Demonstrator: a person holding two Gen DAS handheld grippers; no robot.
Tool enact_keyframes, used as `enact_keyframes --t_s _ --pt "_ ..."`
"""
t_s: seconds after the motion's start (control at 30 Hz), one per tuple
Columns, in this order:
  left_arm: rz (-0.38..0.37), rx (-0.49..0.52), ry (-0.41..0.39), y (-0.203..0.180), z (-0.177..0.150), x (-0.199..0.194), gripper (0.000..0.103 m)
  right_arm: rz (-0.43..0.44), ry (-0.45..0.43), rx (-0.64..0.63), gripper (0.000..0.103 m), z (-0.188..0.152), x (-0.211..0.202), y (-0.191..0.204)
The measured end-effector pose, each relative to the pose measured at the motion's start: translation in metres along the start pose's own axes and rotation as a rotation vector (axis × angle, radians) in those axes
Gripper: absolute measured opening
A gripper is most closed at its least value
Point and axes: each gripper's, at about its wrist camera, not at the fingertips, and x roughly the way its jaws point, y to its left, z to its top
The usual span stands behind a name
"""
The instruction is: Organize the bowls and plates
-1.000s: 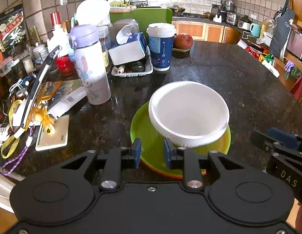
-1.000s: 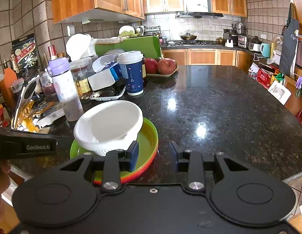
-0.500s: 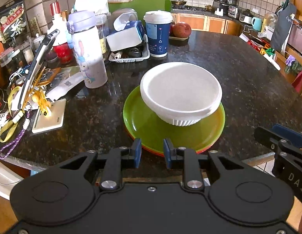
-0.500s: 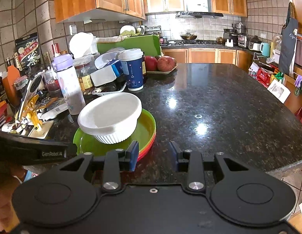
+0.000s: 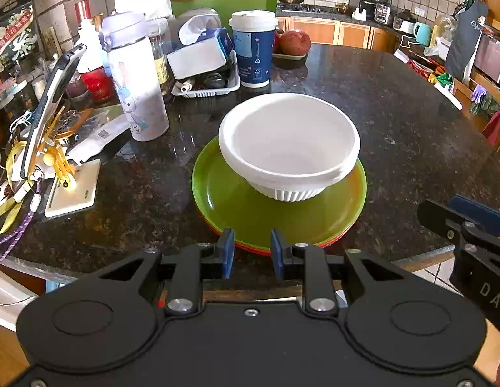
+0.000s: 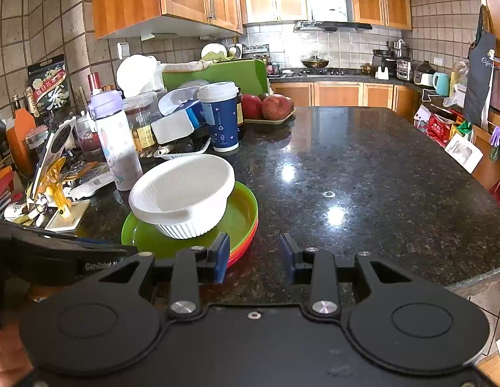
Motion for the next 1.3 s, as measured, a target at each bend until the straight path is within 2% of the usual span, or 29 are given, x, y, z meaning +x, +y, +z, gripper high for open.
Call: enact_keyframes --t_s 1.3 --pt "-0.002 0.002 0.012 -0.0009 -0.0031 0.001 0.035 0.02 0.007 -0.021 0.036 -0.0003 0.0 0.0021"
